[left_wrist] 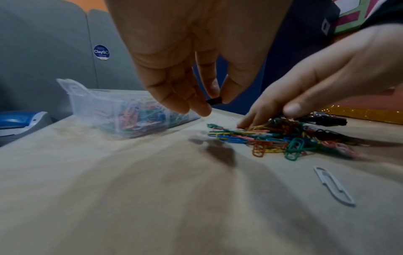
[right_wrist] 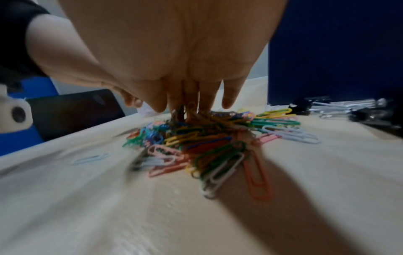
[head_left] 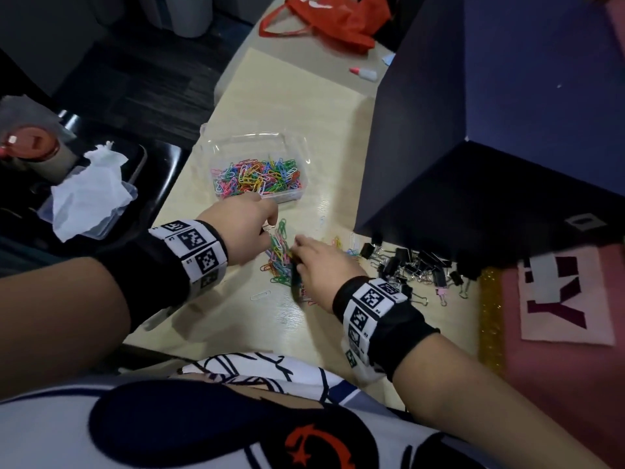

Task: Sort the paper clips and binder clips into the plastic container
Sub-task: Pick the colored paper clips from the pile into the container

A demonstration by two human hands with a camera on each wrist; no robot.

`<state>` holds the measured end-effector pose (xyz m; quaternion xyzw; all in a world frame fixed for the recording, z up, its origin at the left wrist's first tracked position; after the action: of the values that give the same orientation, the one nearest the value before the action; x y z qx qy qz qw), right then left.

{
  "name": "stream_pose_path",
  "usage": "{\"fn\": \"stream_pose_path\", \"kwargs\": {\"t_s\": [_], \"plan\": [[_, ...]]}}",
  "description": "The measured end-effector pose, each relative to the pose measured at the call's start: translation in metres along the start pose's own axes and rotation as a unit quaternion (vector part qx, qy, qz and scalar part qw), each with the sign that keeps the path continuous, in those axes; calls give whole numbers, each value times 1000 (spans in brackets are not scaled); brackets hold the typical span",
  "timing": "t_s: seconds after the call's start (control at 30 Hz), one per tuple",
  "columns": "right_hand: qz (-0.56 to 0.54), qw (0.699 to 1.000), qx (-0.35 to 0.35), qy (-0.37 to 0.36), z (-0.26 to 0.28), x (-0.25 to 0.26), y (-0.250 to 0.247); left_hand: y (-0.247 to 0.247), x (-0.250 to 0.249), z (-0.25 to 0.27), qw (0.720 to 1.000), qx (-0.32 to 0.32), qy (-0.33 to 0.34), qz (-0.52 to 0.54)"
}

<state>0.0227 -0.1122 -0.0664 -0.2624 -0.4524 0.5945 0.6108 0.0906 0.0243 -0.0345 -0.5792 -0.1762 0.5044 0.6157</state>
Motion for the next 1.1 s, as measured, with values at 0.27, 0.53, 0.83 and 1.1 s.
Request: {"fn": "stream_pose_path", "kwargs": {"t_s": [0.27, 0.53, 0.83, 1.1], "plan": [[-86, 982, -24, 165, 21, -48, -3, 13, -34, -16, 998, 8, 49, -29], [-74, 990, -70, 94, 54, -43, 9, 21, -66, -24, 996, 7, 84, -19], [-91, 974, -77, 193, 82, -87, 4, 28, -117, -33, 987, -1, 121, 108], [-127, 955, -168, 208, 93, -85, -1, 33, -92, -30, 998, -2, 67, 13]]}}
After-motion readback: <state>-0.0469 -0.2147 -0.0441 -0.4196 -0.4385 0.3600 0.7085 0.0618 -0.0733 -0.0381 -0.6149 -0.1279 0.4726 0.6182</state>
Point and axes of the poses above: each hand's wrist, its own z-axis away from the middle knuckle, its own y-axis out of the palm, x = y × z, the point moved 5 cm from there along -z, towards the middle knuckle, and after that the axes turned 3 degrees about y, right-handed, at the moved point
